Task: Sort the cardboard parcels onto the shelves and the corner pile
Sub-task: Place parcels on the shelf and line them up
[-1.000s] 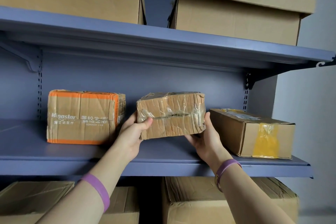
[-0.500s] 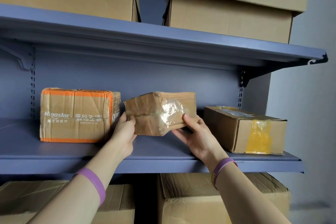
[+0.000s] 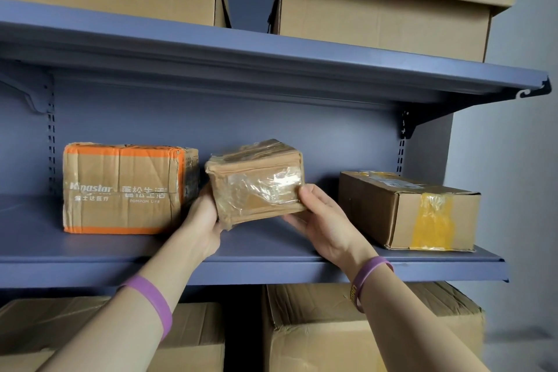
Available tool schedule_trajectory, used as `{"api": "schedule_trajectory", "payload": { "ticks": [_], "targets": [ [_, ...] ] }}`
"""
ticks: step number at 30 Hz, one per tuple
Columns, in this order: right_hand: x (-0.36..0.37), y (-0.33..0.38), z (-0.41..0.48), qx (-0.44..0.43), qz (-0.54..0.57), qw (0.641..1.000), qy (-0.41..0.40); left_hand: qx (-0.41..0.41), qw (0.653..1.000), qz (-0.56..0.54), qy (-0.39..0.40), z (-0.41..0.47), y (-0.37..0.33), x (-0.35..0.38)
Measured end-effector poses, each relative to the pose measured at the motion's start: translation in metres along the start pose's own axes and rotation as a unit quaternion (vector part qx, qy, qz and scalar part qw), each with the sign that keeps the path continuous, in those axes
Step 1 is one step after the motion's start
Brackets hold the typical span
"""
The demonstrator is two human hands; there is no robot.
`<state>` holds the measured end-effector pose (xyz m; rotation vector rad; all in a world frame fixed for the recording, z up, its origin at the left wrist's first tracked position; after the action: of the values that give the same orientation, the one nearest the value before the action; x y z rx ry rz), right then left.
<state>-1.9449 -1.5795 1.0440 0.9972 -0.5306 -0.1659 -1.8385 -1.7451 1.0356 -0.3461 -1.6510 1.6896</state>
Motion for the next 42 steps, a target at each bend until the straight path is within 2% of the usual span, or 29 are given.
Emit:
{"api": "schedule_trajectory", "payload": {
  "ticks": [3, 10, 13, 16, 19, 22, 26, 30, 34, 39, 42],
  "targets": [
    [-0.002, 0.0, 0.0, -0.006, 0.027, 1.0, 0.005, 0.013, 1.0, -0.01, -0.024, -0.003, -0.003, -0.003],
    [-0.002, 0.0, 0.001, -0.011, 0.015, 0.999, -0.037, 0.029, 0.997, -0.044, 0.064, -0.016, -0.012, 0.011],
    [-0.002, -0.001, 0.002, -0.026, -0.01, 1.0, -0.012, 0.046, 0.996, -0.004, 0.079, -0.02, -0.012, 0.013],
    [0.0, -0.002, 0.002, -0.029, -0.052, 0.998, 0.013, 0.043, 0.998, 0.004, 0.054, -0.018, -0.01, 0.008],
    [-0.004, -0.002, 0.002, -0.033, -0.062, 0.997, -0.044, 0.038, 0.998, -0.032, 0.033, -0.017, -0.011, 0.002],
    [-0.015, -0.001, 0.003, -0.053, -0.068, 0.983, -0.159, 0.039, 0.998, -0.032, 0.028, -0.019, -0.012, 0.002],
    [-0.026, 0.002, 0.003, -0.056, -0.02, 0.968, -0.246, 0.041, 0.998, -0.03, 0.047, -0.023, -0.013, 0.005],
    [-0.03, 0.0, 0.007, -0.048, -0.033, 0.973, -0.224, 0.038, 0.997, -0.036, 0.051, -0.025, -0.015, 0.007],
    [-0.029, -0.001, 0.01, -0.053, -0.049, 0.979, -0.192, 0.04, 0.998, -0.044, 0.02, -0.023, -0.017, 0.003],
    [-0.033, -0.001, 0.008, -0.066, -0.02, 0.973, -0.222, 0.035, 0.997, -0.04, -0.046, -0.019, -0.013, -0.002],
    [-0.034, -0.001, 0.008, -0.07, -0.023, 0.97, -0.233, 0.037, 0.999, -0.001, -0.033, -0.017, -0.011, 0.002]
  ]
}}
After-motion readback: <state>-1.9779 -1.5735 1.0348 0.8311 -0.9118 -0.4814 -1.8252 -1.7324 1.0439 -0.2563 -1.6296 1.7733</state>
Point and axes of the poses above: each hand's wrist, its own z-axis towards the middle knuckle, its own x-axis out of the palm, y = z × x, the point moved 5 cm from there along z, towards the middle knuckle, and after that the axes turned 5 degrees about z, right-handed, at the moved point
